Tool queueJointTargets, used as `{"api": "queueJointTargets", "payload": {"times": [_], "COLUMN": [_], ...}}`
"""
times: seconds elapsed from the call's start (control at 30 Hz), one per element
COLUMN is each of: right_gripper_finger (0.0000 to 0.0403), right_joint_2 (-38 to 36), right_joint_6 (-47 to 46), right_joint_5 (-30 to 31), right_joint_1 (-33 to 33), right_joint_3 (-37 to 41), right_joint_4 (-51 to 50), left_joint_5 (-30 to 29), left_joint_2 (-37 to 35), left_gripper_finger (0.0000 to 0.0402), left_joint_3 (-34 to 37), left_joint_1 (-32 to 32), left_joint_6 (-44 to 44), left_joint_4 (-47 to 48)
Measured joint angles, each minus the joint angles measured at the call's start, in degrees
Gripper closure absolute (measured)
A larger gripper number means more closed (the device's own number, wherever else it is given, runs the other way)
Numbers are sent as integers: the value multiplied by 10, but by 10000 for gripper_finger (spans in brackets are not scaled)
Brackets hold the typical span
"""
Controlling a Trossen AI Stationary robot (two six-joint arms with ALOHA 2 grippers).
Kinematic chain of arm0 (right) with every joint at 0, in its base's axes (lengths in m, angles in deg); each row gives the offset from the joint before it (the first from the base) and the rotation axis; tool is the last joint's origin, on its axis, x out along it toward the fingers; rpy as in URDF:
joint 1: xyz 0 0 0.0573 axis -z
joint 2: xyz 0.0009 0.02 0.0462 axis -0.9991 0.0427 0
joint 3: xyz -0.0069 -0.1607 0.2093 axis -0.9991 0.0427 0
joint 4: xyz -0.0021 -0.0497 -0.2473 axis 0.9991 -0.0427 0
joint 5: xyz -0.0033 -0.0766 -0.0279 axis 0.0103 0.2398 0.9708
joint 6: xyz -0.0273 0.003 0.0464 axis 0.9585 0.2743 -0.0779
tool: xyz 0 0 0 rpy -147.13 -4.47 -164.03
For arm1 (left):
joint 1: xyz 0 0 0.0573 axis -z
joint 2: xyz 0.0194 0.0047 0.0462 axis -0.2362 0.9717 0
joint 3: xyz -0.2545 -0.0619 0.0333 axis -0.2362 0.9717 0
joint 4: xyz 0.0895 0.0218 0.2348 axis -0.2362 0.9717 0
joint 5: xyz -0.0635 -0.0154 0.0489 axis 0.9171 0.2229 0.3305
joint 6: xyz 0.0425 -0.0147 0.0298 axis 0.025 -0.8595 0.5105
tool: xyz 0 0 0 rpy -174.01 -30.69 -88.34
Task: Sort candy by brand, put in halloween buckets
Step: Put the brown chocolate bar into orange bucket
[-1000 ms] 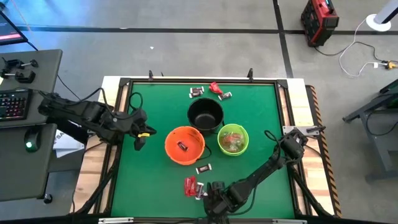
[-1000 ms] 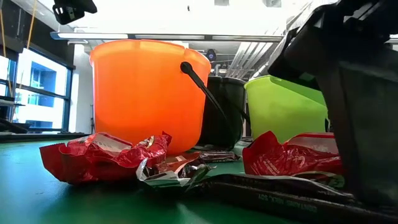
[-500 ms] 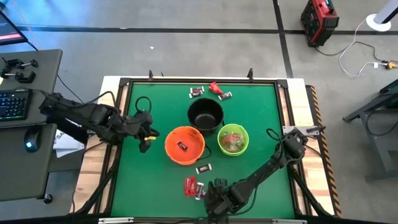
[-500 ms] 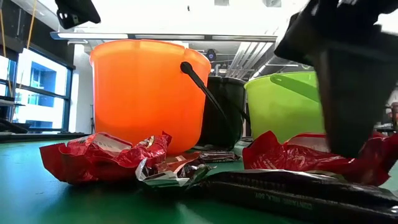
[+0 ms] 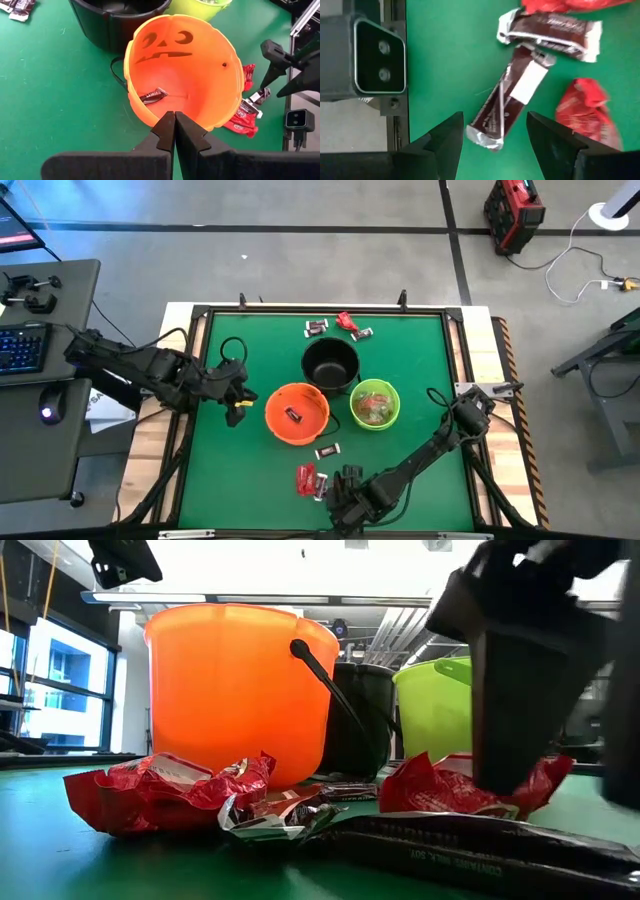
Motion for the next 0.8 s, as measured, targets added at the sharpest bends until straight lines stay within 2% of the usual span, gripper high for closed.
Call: {"api": "queueJointTargets", "payload": {"times": [0.3,0.4,0.53,0.57,0.6,0.67,0.8], "right_gripper_finger": [202,241,351,376,388,388,400], "right_joint_2": [27,27,19,11,5,-12,-88], "right_joint_6": [-16,-22,-26,-15,-8,3,37], "right_joint_5": [-6,1,-4,-22,-38,-50,-44], "right_joint_1": [-3,-5,-10,-10,-12,-16,-15], "right_joint_3": [-1,-2,-3,-3,-2,0,-2], "right_joint_4": [13,-2,-21,-24,-29,-38,-83], "left_joint_5": [0,0,0,0,0,0,-2], "left_joint_2": [0,0,0,0,0,0,0], "left_gripper_finger": [401,401,401,401,401,401,401], "left_joint_3": [0,0,0,0,0,0,0], "left_joint_1": [0,0,0,0,0,0,0], "left_joint_6": [-4,-4,-4,-4,-4,1,15], "left_joint_4": [0,0,0,0,0,1,1]}}
